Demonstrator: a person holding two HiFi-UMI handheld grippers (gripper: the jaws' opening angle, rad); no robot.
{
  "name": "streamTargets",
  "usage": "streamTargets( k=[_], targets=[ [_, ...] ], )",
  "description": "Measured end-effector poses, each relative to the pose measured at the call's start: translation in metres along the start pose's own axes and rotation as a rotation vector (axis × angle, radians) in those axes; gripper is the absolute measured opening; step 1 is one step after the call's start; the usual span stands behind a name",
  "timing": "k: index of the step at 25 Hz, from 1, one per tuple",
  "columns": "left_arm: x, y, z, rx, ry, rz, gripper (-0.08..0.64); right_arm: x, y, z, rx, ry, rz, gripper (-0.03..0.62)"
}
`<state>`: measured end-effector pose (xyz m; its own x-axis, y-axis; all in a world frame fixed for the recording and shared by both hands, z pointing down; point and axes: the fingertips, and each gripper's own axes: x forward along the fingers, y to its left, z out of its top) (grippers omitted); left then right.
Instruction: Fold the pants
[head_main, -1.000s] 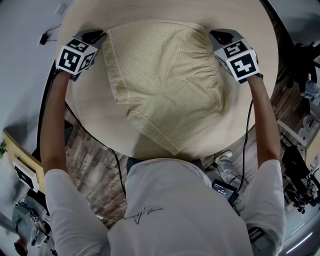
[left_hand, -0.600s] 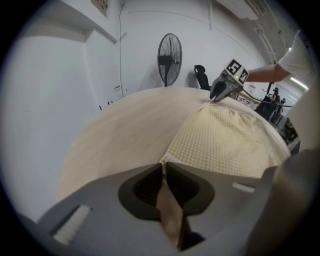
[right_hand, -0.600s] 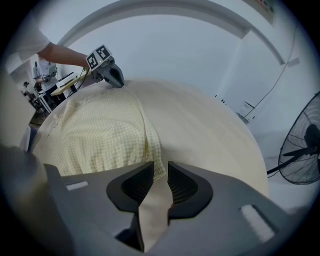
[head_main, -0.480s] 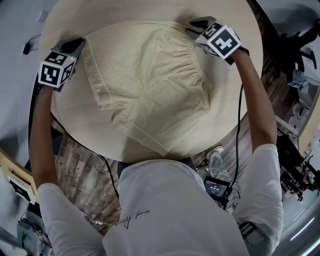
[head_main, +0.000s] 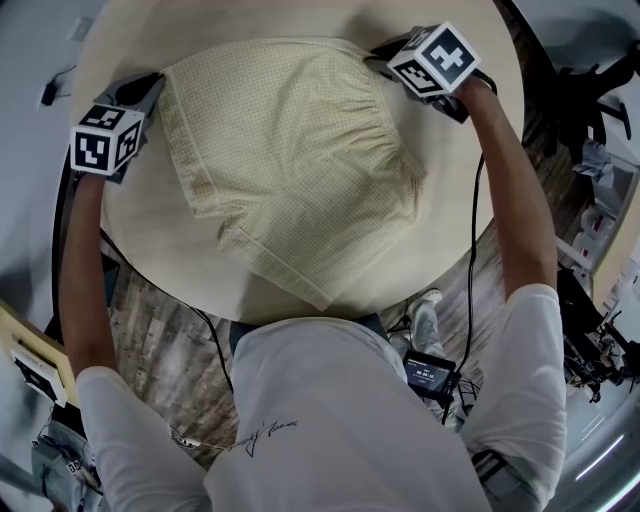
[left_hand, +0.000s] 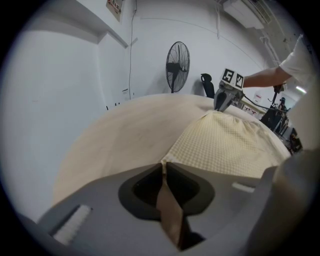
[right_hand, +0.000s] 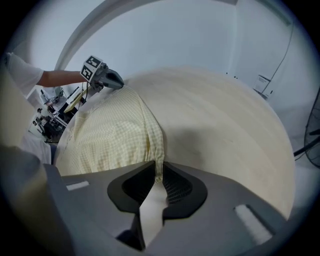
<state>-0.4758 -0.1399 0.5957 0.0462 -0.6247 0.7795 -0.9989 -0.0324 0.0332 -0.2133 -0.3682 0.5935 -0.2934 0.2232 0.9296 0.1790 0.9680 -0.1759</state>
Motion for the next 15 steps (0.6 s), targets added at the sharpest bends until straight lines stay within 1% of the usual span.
streamTargets(
  k=[3,5,7,11,13,15],
  targets=[
    [-0.002,-0.002,-0.001,-0.002,0.023,0.035,0.083,-0.003,0.003,0.001,-0.029,0.002,-0.035,0.038],
    [-0.002,-0.002,0.0,0.009,0.049,0.058,0.083,-0.006,0.002,0.001,-0.031,-0.005,-0.052,0.034],
    [-0.001,-0.001,-0.001,0.045,0.074,0.072,0.083,-0.007,-0.003,-0.002,-0.026,0.007,-0.072,0.032],
    [-0.01,0.001,-0.012,0.117,0.13,0.117,0.083,-0.012,-0.005,0.002,-0.057,0.031,-0.106,0.031],
    [-0.015,-0.001,-0.012,0.135,0.127,0.13,0.083,-0.017,-0.003,0.004,-0.063,0.026,-0.112,0.031],
    [-0.021,-0.005,-0.01,0.136,0.109,0.134,0.083,-0.02,-0.001,0.005,-0.068,0.024,-0.117,0.032]
  ],
)
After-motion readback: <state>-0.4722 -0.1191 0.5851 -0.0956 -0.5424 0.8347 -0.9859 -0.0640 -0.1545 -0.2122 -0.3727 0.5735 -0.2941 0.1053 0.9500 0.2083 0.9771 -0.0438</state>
